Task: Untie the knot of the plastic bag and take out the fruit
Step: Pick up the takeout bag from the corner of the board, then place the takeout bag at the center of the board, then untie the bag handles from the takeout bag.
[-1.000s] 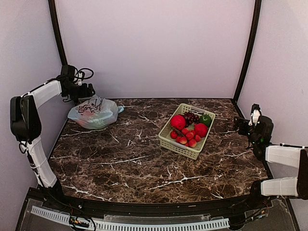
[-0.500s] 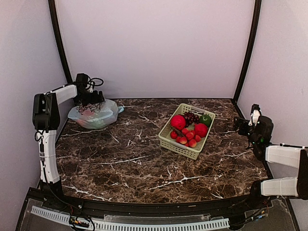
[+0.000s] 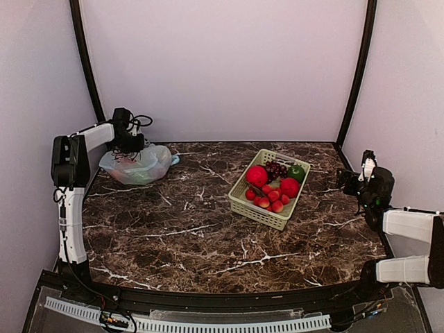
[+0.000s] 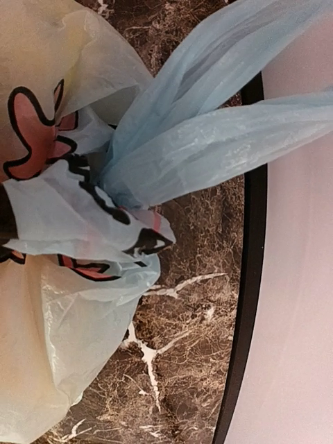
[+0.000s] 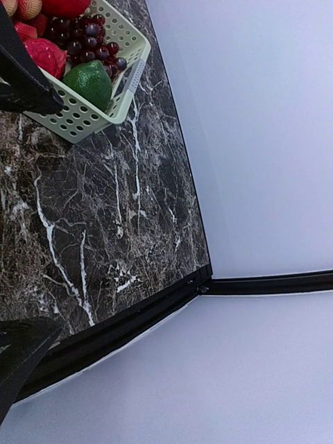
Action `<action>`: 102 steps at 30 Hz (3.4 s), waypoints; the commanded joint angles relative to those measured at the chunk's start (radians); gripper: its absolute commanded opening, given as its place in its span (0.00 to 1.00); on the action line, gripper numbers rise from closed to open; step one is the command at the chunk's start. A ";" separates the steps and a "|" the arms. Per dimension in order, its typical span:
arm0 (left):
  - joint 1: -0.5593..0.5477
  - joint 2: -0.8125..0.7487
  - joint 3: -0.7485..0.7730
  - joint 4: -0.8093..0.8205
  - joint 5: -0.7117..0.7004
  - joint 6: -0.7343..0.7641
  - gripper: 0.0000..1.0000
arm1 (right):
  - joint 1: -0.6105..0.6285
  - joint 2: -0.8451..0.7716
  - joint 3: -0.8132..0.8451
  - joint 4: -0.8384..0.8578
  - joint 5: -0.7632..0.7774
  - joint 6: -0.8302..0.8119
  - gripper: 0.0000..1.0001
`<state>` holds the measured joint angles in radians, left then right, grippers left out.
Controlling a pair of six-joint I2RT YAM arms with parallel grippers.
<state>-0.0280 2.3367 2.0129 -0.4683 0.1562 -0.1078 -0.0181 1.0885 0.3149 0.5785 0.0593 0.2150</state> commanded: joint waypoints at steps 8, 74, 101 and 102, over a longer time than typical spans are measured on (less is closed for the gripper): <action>-0.025 -0.434 -0.314 0.322 0.206 -0.002 0.01 | 0.003 -0.012 0.016 0.009 0.005 -0.004 0.99; -0.094 -1.231 -0.964 0.012 0.336 -0.219 0.98 | 0.822 0.528 0.899 -0.528 -0.247 0.166 0.99; -0.070 -1.115 -0.979 0.170 0.174 -0.021 0.94 | 0.895 1.079 1.386 -0.635 -0.475 0.395 0.85; -0.070 -1.119 -0.981 0.165 0.167 -0.018 0.94 | 0.900 1.090 1.400 -0.637 -0.486 0.388 0.85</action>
<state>-0.1028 1.2648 1.0389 -0.2993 0.3534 -0.1623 0.8516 2.1414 1.6455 -0.0711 -0.3428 0.6044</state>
